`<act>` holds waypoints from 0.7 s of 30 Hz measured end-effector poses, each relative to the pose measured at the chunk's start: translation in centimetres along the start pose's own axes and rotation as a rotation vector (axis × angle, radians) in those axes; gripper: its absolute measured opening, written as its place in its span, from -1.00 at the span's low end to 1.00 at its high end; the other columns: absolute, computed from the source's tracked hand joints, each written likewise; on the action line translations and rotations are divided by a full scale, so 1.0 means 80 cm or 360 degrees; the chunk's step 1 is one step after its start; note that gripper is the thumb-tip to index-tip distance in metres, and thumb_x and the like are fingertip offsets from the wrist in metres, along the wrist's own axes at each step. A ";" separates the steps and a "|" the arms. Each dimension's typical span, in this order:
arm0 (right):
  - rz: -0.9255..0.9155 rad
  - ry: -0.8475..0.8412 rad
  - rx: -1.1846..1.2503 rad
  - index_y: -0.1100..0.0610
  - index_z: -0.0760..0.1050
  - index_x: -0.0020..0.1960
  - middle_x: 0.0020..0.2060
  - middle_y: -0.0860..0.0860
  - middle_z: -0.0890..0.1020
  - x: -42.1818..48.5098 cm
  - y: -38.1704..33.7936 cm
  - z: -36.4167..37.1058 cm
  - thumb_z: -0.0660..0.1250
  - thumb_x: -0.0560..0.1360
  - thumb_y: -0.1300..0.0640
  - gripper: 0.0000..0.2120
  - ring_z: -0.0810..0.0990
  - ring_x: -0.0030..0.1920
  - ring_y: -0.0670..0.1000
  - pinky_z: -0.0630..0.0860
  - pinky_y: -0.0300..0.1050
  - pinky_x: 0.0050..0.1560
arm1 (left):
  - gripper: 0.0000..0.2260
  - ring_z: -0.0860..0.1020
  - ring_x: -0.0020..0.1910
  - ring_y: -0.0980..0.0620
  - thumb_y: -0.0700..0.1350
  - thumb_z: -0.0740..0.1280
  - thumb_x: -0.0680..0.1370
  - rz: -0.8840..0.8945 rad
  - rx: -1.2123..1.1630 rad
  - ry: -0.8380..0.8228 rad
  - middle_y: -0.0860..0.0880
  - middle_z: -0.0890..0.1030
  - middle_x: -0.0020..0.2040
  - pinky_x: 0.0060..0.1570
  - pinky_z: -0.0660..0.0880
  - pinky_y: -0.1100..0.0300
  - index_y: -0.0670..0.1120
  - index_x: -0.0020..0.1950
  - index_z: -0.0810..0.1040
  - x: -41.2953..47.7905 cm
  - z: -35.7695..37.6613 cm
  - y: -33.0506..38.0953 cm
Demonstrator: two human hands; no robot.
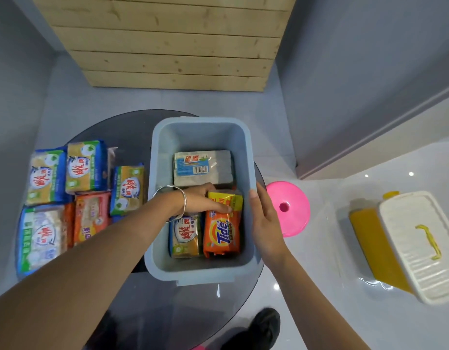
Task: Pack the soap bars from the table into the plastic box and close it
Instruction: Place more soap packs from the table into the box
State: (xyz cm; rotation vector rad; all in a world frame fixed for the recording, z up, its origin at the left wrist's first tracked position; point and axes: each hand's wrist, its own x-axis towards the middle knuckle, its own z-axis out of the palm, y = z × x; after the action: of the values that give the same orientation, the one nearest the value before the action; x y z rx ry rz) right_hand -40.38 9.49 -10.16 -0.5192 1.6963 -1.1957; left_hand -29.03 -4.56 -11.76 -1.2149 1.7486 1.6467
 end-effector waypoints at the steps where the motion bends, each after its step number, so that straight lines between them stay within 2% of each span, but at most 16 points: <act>1: -0.0002 -0.0001 0.0001 -0.17 0.30 0.36 0.02 -0.35 0.50 0.000 0.000 0.000 0.10 0.60 -0.07 -0.67 0.49 -0.11 -0.56 0.43 -0.61 -0.29 | -0.60 0.60 -0.09 0.07 0.21 0.42 0.32 0.0003 0.0041 -0.0032 0.06 0.61 -0.07 -0.17 0.54 0.17 0.09 0.05 0.41 0.002 -0.001 0.000; 4: -0.0015 0.0005 0.0031 -0.13 0.30 0.37 0.01 -0.38 0.48 0.000 0.001 0.000 0.10 0.61 -0.03 -0.67 0.46 -0.12 -0.60 0.39 -0.66 -0.31 | -0.64 0.62 -0.05 0.00 0.23 0.41 0.32 0.0019 0.0159 -0.0096 0.01 0.65 -0.01 0.02 0.57 0.00 0.10 0.00 0.47 0.008 -0.006 -0.005; 6: -0.0025 0.0016 0.0034 -0.10 0.32 0.35 0.01 -0.38 0.48 0.000 0.001 0.000 0.11 0.62 -0.01 -0.69 0.46 -0.12 -0.61 0.37 -0.67 -0.30 | -0.64 0.60 -0.03 0.00 0.25 0.37 0.34 0.0016 0.0307 -0.0096 0.01 0.63 0.03 0.07 0.55 -0.02 0.11 0.02 0.47 0.009 -0.009 -0.009; 8: -0.0019 0.0008 0.0021 -0.14 0.36 0.27 -0.04 -0.41 0.53 0.001 0.001 0.000 0.10 0.62 -0.01 -0.76 0.46 -0.11 -0.60 0.37 -0.67 -0.30 | -0.61 0.59 -0.04 0.03 0.27 0.35 0.35 0.0027 0.0427 -0.0085 0.02 0.62 0.05 0.02 0.55 0.05 0.11 0.08 0.48 0.011 -0.010 -0.012; 10: -0.0018 -0.0005 -0.0009 -0.20 0.41 0.16 -0.15 -0.47 0.59 0.000 0.000 0.001 0.09 0.62 -0.01 -0.81 0.48 -0.11 -0.58 0.37 -0.67 -0.29 | -0.59 0.59 -0.08 0.05 0.26 0.35 0.36 0.0031 0.0465 -0.0068 0.02 0.63 0.03 -0.14 0.53 0.16 0.09 0.12 0.50 0.013 -0.009 -0.014; 13: -0.0016 -0.0014 -0.0019 -0.20 0.45 0.07 -0.21 -0.50 0.60 -0.001 -0.002 0.001 0.09 0.63 0.01 -0.81 0.51 -0.11 -0.53 0.39 -0.66 -0.28 | -0.57 0.57 -0.11 0.05 0.27 0.35 0.36 0.0066 0.0572 0.0043 0.02 0.62 0.00 -0.30 0.44 0.24 0.05 0.11 0.53 0.015 -0.004 -0.017; 15: -0.0024 -0.0007 -0.0019 -0.18 0.47 0.07 -0.22 -0.48 0.60 -0.001 -0.002 0.000 0.10 0.62 0.00 -0.81 0.52 -0.12 -0.52 0.39 -0.65 -0.28 | -0.60 0.58 -0.14 0.04 0.26 0.36 0.35 0.0088 0.0573 0.0110 0.02 0.63 -0.05 -0.29 0.48 0.21 0.04 0.05 0.55 0.018 -0.001 -0.020; 18: -0.0031 -0.0008 -0.0018 -0.18 0.47 0.08 -0.23 -0.49 0.60 -0.001 -0.001 0.001 0.10 0.62 0.00 -0.82 0.52 -0.13 -0.52 0.39 -0.65 -0.30 | -0.66 0.60 -0.18 0.01 0.23 0.38 0.35 0.0152 0.0545 0.0152 -0.01 0.65 -0.13 -0.16 0.56 0.12 0.00 -0.09 0.57 0.021 0.004 -0.024; 21: -0.0040 -0.0016 -0.0017 -0.18 0.47 0.06 -0.24 -0.49 0.60 -0.001 -0.002 0.001 0.10 0.62 -0.01 -0.82 0.51 -0.15 -0.53 0.38 -0.65 -0.31 | -0.68 0.59 -0.19 -0.02 0.24 0.40 0.32 0.0233 0.0561 0.0253 -0.01 0.63 -0.18 -0.17 0.56 0.10 0.02 -0.16 0.55 0.020 0.007 -0.026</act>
State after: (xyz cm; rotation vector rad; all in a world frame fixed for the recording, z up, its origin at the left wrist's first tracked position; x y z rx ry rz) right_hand -40.29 9.45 -10.01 -0.5538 1.6929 -1.2006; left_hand -28.29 -4.30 -14.30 -1.0962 2.1607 1.2688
